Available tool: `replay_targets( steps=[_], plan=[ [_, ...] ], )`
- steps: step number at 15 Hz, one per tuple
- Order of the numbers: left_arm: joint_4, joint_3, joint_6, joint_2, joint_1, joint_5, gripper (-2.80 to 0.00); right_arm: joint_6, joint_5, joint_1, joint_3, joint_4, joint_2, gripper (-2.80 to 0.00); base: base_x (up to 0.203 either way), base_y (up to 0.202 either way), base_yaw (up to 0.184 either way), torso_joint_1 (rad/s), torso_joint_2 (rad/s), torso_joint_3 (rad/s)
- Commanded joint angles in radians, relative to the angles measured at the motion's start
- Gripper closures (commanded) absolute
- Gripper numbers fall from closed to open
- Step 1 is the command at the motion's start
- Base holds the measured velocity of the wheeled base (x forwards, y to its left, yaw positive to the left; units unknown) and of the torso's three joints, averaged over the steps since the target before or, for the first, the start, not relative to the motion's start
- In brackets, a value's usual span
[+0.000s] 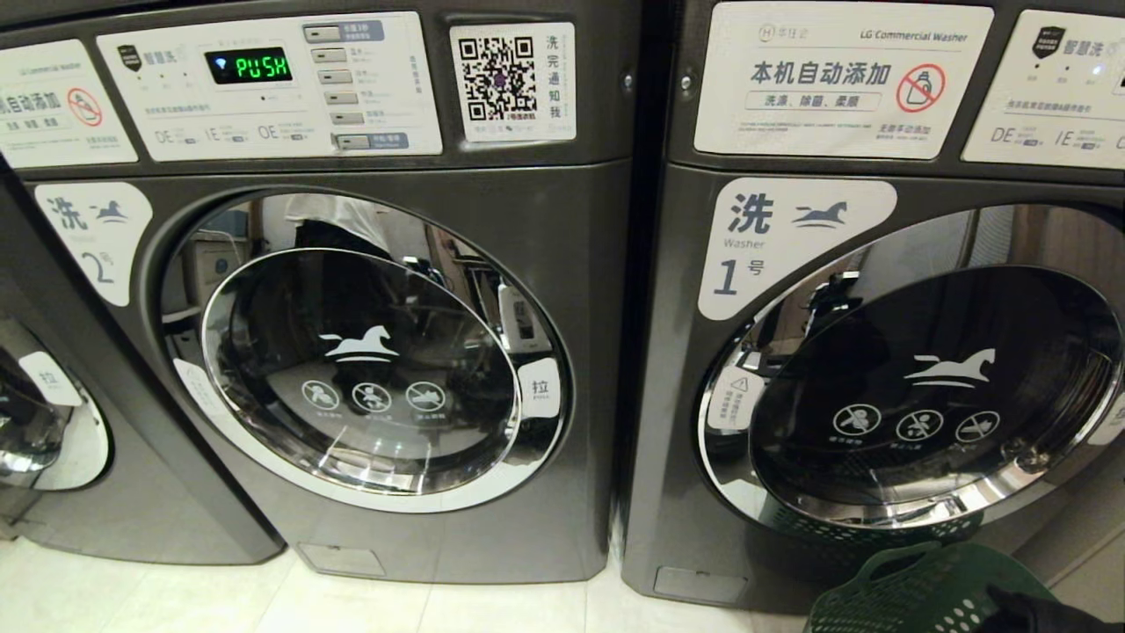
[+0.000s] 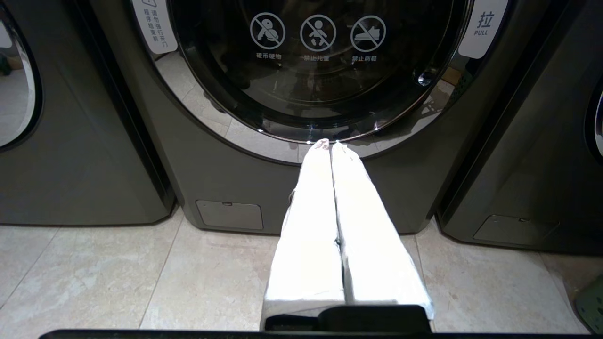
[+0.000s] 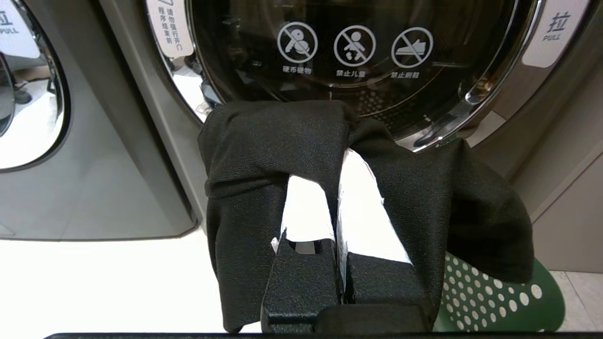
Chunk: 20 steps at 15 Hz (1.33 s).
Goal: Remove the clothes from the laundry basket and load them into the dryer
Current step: Put the clothes in the dryer
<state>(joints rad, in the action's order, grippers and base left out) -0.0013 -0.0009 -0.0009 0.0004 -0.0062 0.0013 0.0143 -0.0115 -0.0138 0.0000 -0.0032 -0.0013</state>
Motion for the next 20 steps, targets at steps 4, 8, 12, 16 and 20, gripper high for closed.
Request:
replay_targets(
  steps=[4,8,12,16,20],
  plan=[
    [0.000,-0.001,0.002,0.000,0.000,0.000,0.00,0.001,-0.001,0.000,0.000,0.000,0.000,0.00,0.000,0.000,0.000,0.001,0.00,0.006],
    [-0.002,-0.001,0.004,0.000,0.000,0.000,0.00,0.001,-0.001,0.000,0.000,0.000,0.000,0.00,0.000,0.000,0.000,0.000,0.00,0.000],
    [-0.002,-0.001,0.004,0.000,0.000,0.000,0.00,0.001,-0.001,0.000,0.000,0.000,0.000,0.00,0.004,0.075,-0.007,0.003,0.01,0.003],
    [-0.001,-0.001,0.004,0.000,0.000,0.000,0.00,0.001,-0.001,0.000,0.000,0.000,0.000,0.00,0.000,0.194,0.000,0.001,0.00,0.000],
    [-0.002,0.000,0.004,0.000,0.000,0.000,0.00,0.001,-0.001,0.000,0.000,0.000,0.000,0.00,0.000,0.194,-0.002,0.003,0.00,0.002]
  ],
)
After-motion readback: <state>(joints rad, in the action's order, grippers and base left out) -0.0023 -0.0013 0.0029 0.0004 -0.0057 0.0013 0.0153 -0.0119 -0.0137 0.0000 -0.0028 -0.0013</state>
